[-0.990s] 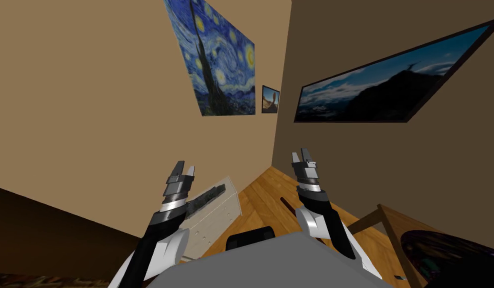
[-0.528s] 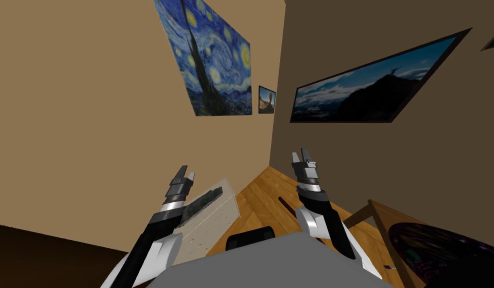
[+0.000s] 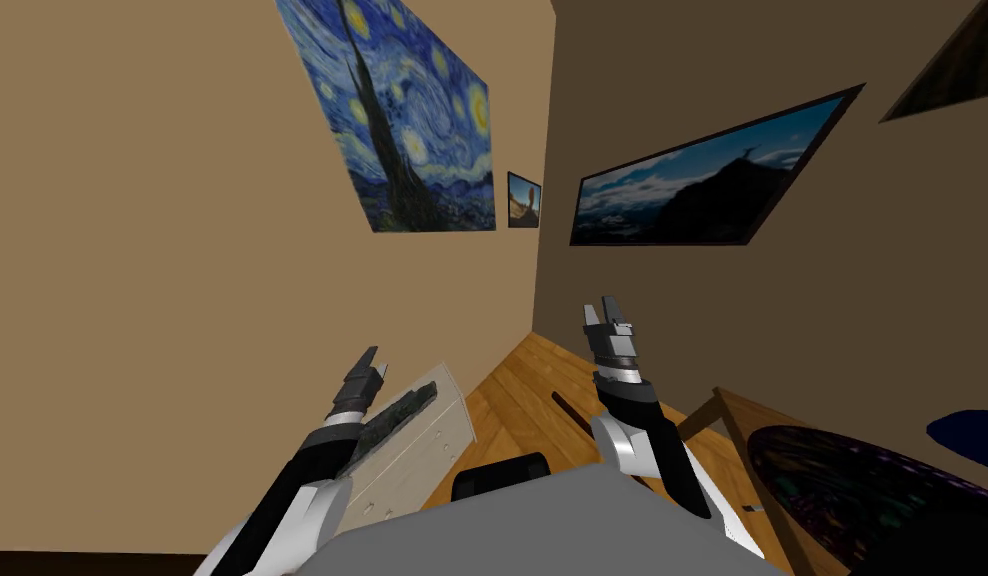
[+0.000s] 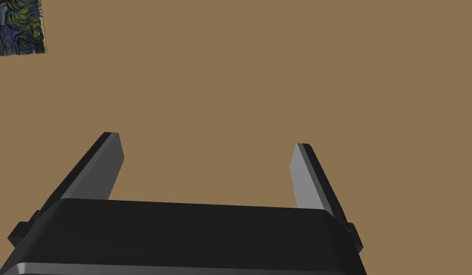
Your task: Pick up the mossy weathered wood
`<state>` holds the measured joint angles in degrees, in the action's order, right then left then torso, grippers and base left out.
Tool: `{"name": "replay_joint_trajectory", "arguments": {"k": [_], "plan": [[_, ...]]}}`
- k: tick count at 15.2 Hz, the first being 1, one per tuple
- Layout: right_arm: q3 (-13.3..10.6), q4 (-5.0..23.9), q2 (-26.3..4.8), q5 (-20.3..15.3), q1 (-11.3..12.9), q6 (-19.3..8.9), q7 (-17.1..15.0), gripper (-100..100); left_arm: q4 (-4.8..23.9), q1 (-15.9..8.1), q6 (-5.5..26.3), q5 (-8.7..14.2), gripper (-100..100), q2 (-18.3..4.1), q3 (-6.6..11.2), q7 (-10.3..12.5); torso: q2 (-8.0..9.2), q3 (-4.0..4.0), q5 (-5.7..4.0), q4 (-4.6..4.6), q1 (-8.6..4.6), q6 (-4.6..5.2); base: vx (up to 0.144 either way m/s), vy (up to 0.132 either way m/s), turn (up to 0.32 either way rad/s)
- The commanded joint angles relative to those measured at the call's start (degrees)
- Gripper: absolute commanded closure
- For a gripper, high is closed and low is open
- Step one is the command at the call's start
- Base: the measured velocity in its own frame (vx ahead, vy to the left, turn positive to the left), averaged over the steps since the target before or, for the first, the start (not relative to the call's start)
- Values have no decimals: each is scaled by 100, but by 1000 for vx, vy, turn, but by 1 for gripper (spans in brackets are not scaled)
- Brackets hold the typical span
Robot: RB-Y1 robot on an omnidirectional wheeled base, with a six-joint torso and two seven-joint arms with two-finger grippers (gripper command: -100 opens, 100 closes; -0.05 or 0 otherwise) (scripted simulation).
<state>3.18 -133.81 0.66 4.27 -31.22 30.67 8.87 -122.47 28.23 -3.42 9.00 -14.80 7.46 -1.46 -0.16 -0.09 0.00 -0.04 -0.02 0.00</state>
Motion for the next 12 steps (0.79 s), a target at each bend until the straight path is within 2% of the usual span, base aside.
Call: {"name": "replay_joint_trajectory", "arguments": {"k": [1,2,3,5,6,8,9,11,12], "plan": [[0,0,0,0,0,0,0,0,164,55,286,174,-100,-130,120,60,0,0,0,0,0,0,31,-10,-122],[0,0,0,0,1,0,0,0,164,55,379,174,-100,-130,120,60,1,1,0,0,-1,2,33,-13,-117],[0,0,0,0,0,0,0,0,337,89,540,325,-100,-237,222,108,1,1,-1,0,-2,2,41,-11,-169],[0,0,0,0,0,0,0,0,337,89,679,325,-100,-237,222,108,-2,-1,0,0,0,1,37,-4,-91],[0,0,0,0,0,0,0,0,515,124,866,481,-100,-342,327,157,0,0,0,0,0,0,32,-8,-90],[0,0,0,0,0,0,0,0,515,124,989,481,-100,-342,327,157,0,0,0,0,0,1,29,-6,-84],[0,0,0,0,0,0,0,0,699,160,1162,641,-100,-446,434,208,3,2,0,1,-2,0,30,-13,-129],[0,0,0,0,0,0,0,0,699,160,1307,641,-100,-446,434,208,1,1,-1,0,-3,2,32,-9,-104],[0,0,0,0,0,0,0,0,886,197,1468,804,-100,-548,545,260,2,1,-1,1,-2,0,32,-3,-140]]}}
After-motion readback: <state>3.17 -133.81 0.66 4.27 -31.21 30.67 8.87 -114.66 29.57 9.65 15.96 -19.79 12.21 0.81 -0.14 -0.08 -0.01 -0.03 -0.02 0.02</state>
